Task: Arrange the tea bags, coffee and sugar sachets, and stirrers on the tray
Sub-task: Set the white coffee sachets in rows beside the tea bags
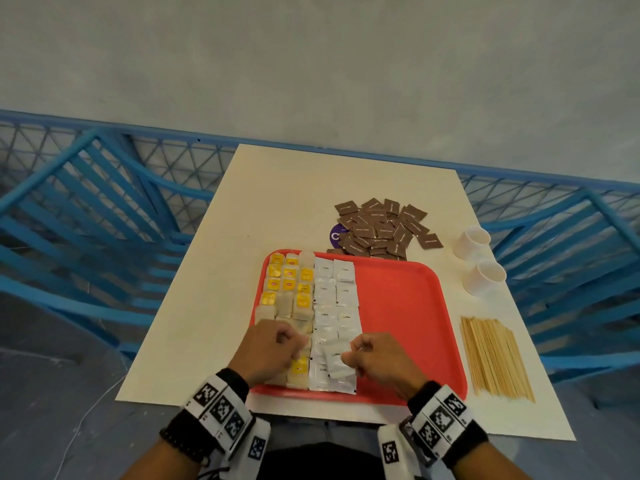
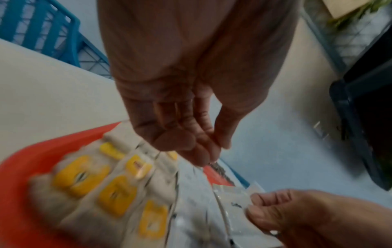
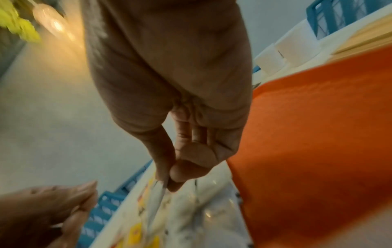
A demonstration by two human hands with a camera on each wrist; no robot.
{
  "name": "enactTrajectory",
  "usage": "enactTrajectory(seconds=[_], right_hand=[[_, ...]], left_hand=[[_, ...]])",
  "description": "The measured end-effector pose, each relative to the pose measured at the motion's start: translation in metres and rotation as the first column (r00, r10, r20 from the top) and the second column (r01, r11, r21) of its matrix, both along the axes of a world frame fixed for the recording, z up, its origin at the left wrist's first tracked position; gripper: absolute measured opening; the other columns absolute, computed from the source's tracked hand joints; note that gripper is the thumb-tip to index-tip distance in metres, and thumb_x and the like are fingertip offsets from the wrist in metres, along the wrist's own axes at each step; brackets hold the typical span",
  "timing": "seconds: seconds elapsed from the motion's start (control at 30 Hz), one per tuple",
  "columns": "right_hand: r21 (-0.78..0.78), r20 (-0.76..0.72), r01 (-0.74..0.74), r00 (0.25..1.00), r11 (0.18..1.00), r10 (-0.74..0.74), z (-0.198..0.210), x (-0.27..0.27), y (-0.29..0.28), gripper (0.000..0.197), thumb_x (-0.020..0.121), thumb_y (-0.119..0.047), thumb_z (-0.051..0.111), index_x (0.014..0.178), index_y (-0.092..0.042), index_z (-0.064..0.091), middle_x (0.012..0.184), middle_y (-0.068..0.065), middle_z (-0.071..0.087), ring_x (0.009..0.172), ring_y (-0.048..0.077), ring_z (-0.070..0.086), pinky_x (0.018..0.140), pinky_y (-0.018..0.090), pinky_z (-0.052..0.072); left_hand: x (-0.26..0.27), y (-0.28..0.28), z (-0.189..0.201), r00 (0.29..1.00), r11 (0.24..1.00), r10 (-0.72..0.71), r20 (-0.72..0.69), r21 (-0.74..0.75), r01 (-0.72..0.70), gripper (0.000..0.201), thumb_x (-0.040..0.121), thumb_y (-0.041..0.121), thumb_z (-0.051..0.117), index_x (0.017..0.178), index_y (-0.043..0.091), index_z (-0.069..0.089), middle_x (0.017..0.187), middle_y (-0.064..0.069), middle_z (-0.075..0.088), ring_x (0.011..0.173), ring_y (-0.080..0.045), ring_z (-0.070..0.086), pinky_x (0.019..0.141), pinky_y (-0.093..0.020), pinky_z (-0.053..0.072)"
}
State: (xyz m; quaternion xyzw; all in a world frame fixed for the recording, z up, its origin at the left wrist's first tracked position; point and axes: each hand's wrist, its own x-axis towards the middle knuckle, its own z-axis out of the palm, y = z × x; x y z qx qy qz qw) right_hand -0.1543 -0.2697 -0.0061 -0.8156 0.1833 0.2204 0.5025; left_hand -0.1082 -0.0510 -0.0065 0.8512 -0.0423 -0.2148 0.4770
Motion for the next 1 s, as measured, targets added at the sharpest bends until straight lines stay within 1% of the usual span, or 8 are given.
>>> enactTrajectory(seconds=[0.07, 0.17, 0.33, 0.4, 0.47, 0.6, 0.9, 1.0], right_hand=[[-0.031, -0.055, 0.003, 0.998, 1.000, -0.005, -0.014, -0.002, 0.005, 0.018, 0.085, -0.007, 0.074, 0.074, -0.009, 0.060, 0.064, 0.008, 0.064, 0.050, 0.010, 0.059, 0.052, 0.022, 0.049], [-0.042, -0.083, 0.002, 0.997, 0.999, -0.005, -0.023, -0.001, 0.014, 0.017, 0.082, -0.005, 0.075, 0.071, -0.008, 0.062, 0.065, 0.014, 0.066, 0.048, 0.013, 0.058, 0.055, 0.026, 0.050], [-0.229, -0.041, -0.076, 0.997, 0.970, 0.069, -0.029, 0.000, 0.011, 0.031, 0.083, -0.020, 0.075, 0.066, 0.005, 0.066, 0.065, 0.015, 0.070, 0.052, 0.011, 0.058, 0.057, 0.028, 0.053], [-0.324, -0.007, -0.087, 0.996, 0.942, 0.090, -0.027, 0.001, 0.008, 0.022, 0.086, -0.018, 0.069, 0.072, -0.001, 0.072, 0.073, 0.002, 0.074, 0.065, 0.010, 0.066, 0.060, 0.022, 0.052], [-0.358, -0.022, -0.126, 0.992, 0.925, 0.127, -0.025, 0.001, 0.009, 0.016, 0.087, -0.017, 0.067, 0.079, -0.005, 0.075, 0.083, -0.001, 0.075, 0.076, 0.011, 0.068, 0.061, 0.016, 0.049], [-0.364, -0.083, -0.194, 0.981, 0.911, 0.175, -0.030, -0.001, 0.014, 0.019, 0.085, -0.020, 0.070, 0.079, -0.002, 0.073, 0.084, 0.008, 0.076, 0.069, 0.011, 0.064, 0.067, 0.028, 0.054], [-0.382, -0.111, -0.260, 0.966, 0.887, 0.235, -0.031, 0.002, 0.019, 0.021, 0.085, -0.028, 0.071, 0.068, -0.017, 0.067, 0.079, 0.004, 0.074, 0.070, 0.013, 0.064, 0.069, 0.029, 0.052], [-0.369, -0.099, -0.284, 0.959, 0.885, 0.266, -0.032, 0.001, 0.021, 0.023, 0.086, -0.028, 0.072, 0.067, -0.017, 0.064, 0.077, 0.003, 0.071, 0.064, 0.009, 0.057, 0.057, 0.020, 0.045]], left_hand=[[-0.009, 0.001, -0.018, 0.993, 0.994, -0.084, -0.079, 0.064, 0.089, 0.022, 0.091, 0.024, 0.068, 0.074, 0.010, 0.071, 0.067, -0.001, 0.071, 0.052, -0.002, 0.059, 0.056, -0.021, 0.052], [-0.014, 0.003, -0.031, 0.984, 0.980, -0.145, -0.102, 0.123, 0.157, 0.021, 0.090, 0.030, 0.070, 0.078, 0.013, 0.073, 0.068, 0.007, 0.070, 0.054, 0.006, 0.057, 0.054, -0.007, 0.042], [-0.008, -0.005, -0.030, 0.976, 0.965, -0.177, -0.123, 0.173, 0.197, 0.018, 0.090, 0.028, 0.070, 0.072, 0.023, 0.071, 0.067, 0.012, 0.067, 0.059, 0.005, 0.058, 0.055, -0.004, 0.038], [-0.006, -0.009, -0.034, 0.975, 0.958, -0.185, -0.127, 0.200, 0.208, 0.017, 0.089, 0.028, 0.071, 0.073, 0.026, 0.068, 0.069, 0.014, 0.064, 0.065, 0.003, 0.058, 0.059, -0.008, 0.040], [-0.005, -0.012, -0.036, 0.973, 0.948, -0.195, -0.124, 0.231, 0.220, 0.012, 0.089, 0.029, 0.071, 0.079, 0.023, 0.071, 0.073, 0.013, 0.065, 0.071, -0.002, 0.060, 0.066, -0.014, 0.044], [-0.005, -0.017, -0.039, 0.969, 0.937, -0.209, -0.128, 0.257, 0.236, 0.010, 0.090, 0.027, 0.070, 0.089, 0.017, 0.075, 0.085, 0.004, 0.069, 0.081, -0.009, 0.063, 0.073, -0.019, 0.049], [-0.004, -0.019, -0.046, 0.967, 0.932, -0.218, -0.132, 0.266, 0.247, 0.012, 0.091, 0.023, 0.069, 0.099, 0.016, 0.074, 0.086, 0.008, 0.066, 0.077, -0.003, 0.059, 0.062, -0.008, 0.042], [-0.004, -0.020, -0.049, 0.963, 0.934, -0.228, -0.143, 0.248, 0.258, 0.010, 0.091, 0.021, 0.069, 0.098, 0.013, 0.073, 0.082, 0.009, 0.066, 0.070, 0.000, 0.059, 0.057, -0.005, 0.043]])
